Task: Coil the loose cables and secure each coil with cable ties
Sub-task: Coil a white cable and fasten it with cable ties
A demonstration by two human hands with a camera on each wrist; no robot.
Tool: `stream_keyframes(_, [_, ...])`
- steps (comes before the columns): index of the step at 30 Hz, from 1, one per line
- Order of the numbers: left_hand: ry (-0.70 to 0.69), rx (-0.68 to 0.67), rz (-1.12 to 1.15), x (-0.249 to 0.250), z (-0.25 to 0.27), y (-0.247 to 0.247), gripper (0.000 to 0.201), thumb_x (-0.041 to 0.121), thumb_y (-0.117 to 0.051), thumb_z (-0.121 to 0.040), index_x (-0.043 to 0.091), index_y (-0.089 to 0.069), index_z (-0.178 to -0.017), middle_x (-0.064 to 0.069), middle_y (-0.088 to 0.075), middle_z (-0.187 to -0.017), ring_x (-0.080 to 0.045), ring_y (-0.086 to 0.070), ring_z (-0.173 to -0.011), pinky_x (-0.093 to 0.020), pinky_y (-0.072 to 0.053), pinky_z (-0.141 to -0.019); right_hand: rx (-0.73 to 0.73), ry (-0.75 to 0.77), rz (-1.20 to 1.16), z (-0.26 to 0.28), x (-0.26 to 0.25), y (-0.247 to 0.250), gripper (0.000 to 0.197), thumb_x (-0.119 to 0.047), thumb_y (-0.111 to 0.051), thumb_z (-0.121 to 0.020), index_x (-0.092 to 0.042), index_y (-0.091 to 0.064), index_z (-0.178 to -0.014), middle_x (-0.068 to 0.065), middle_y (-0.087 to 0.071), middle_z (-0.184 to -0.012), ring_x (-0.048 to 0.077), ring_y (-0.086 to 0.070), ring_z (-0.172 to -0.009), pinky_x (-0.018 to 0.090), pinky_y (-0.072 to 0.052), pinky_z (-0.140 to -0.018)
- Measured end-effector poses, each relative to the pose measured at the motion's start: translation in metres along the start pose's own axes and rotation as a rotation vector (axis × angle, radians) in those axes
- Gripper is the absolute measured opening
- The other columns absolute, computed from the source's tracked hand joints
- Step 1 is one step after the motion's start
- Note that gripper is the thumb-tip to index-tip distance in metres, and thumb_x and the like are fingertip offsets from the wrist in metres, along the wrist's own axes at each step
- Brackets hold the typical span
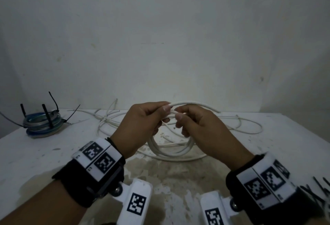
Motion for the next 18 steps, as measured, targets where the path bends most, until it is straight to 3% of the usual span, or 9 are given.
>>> stream_keyframes(3, [0.013, 0.039, -0.012, -0.005, -0.001, 0.006, 0.021, 0.022, -0.058, -0.092, 0.011, -0.074, -0.099, -0.001, -0.059, -0.064, -0.010, -0.040, -0.051, -0.025, -0.035, -0.050, 0.104, 0.072, 0.424, 0.008, -0.015, 0.016, 0.022, -0.037, -0.049, -0.095, -0.021, -0.064, -0.093, -0.001, -0.066, -0.076, 0.012, -0.059, -0.066, 0.027, -0.043, -0.061])
stream_keyframes(5, [0.031, 0.043, -0.051, -0.009, -0.002, 0.006, 0.019, 0.023, -0.059, -0.091, 0.013, -0.074, -0.098, 0.001, -0.063, -0.066, -0.008, -0.043, -0.051, -0.023, -0.036, -0.051, 0.306, 0.194, 0.425, 0.017, -0.040, 0.039, 0.015, -0.028, -0.053, -0.094, -0.019, -0.056, -0.082, -0.006, -0.055, -0.058, 0.005, -0.049, -0.049, 0.018, -0.036, -0.051])
stream_keyframes(7, [0.023, 0.037, -0.104, -0.010, -0.001, 0.001, 0.017, 0.024, -0.060, -0.091, 0.016, -0.075, -0.096, 0.002, -0.066, -0.067, -0.004, -0.047, -0.051, -0.021, -0.039, -0.052, 0.427, 0.312, 0.342, 0.020, -0.055, 0.054, 0.005, -0.023, -0.055, -0.093, -0.018, -0.057, -0.091, -0.010, -0.050, -0.057, 0.002, -0.049, -0.051, 0.011, -0.035, -0.053])
stream_keyframes(8, [0.016, 0.024, -0.110, -0.010, 0.000, -0.004, 0.017, 0.024, -0.060, -0.091, 0.017, -0.075, -0.095, 0.001, -0.067, -0.068, -0.006, -0.047, -0.052, -0.022, -0.039, -0.052, 0.413, 0.316, 0.364, 0.016, -0.054, 0.053, 0.015, -0.025, -0.055, -0.091, -0.016, -0.061, -0.102, -0.007, -0.057, -0.068, 0.000, -0.053, -0.063, 0.008, -0.036, -0.061])
stream_keyframes(9, [0.013, 0.006, -0.101, -0.009, 0.001, -0.009, 0.017, 0.023, -0.060, -0.092, 0.016, -0.075, -0.093, 0.000, -0.066, -0.068, -0.009, -0.045, -0.054, -0.023, -0.038, -0.052, 0.345, 0.296, 0.439, 0.009, -0.047, 0.046, 0.030, -0.031, -0.052, -0.090, -0.014, -0.062, -0.113, 0.000, -0.062, -0.084, 0.002, -0.056, -0.079, 0.015, -0.042, -0.073])
stream_keyframes(11, [0.017, -0.033, -0.056, -0.010, 0.003, -0.017, 0.018, 0.022, -0.058, -0.093, 0.014, -0.075, -0.094, -0.002, -0.062, -0.068, -0.014, -0.041, -0.056, -0.026, -0.035, -0.052, 0.188, 0.230, 0.542, 0.000, -0.025, 0.028, 0.038, -0.035, -0.047, -0.090, -0.013, -0.066, -0.114, 0.008, -0.065, -0.102, 0.020, -0.058, -0.096, 0.032, -0.045, -0.083])
stream_keyframes(14, [0.025, -0.076, 0.026, -0.012, 0.005, -0.025, 0.022, 0.020, -0.054, -0.094, 0.010, -0.073, -0.099, 0.000, -0.060, -0.067, -0.011, -0.039, -0.054, -0.024, -0.035, -0.051, 0.072, 0.152, 0.379, 0.002, -0.002, 0.021, 0.024, -0.025, -0.048, -0.097, -0.017, -0.071, -0.094, 0.002, -0.068, -0.084, 0.012, -0.057, -0.078, 0.023, -0.040, -0.070])
stream_keyframes(16, [0.021, -0.086, 0.067, -0.015, 0.006, -0.029, 0.023, 0.020, -0.051, -0.095, 0.009, -0.072, -0.099, 0.004, -0.060, -0.066, -0.010, -0.039, -0.054, -0.021, -0.036, -0.051, 0.059, 0.072, 0.243, 0.006, 0.010, 0.022, 0.024, -0.025, -0.047, -0.098, -0.022, -0.070, -0.096, -0.004, -0.068, -0.080, 0.008, -0.058, -0.072, 0.016, -0.041, -0.065])
stream_keyframes(18, [0.027, -0.075, 0.124, -0.022, 0.008, -0.035, 0.024, 0.017, -0.048, -0.097, 0.008, -0.070, -0.096, 0.006, -0.058, -0.064, -0.009, -0.039, -0.053, -0.020, -0.036, -0.050, 0.057, -0.053, -0.045, 0.012, 0.025, 0.020, 0.027, -0.024, -0.044, -0.099, -0.022, -0.070, -0.098, -0.005, -0.069, -0.078, 0.007, -0.062, -0.066, 0.021, -0.049, -0.066])
Point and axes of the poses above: each hand's wrist, its own z-axis away from the middle knuckle, its own y-axis out of the back of the hand, x = y × z, the point moved 10 cm from there along -z, towards the middle knuckle
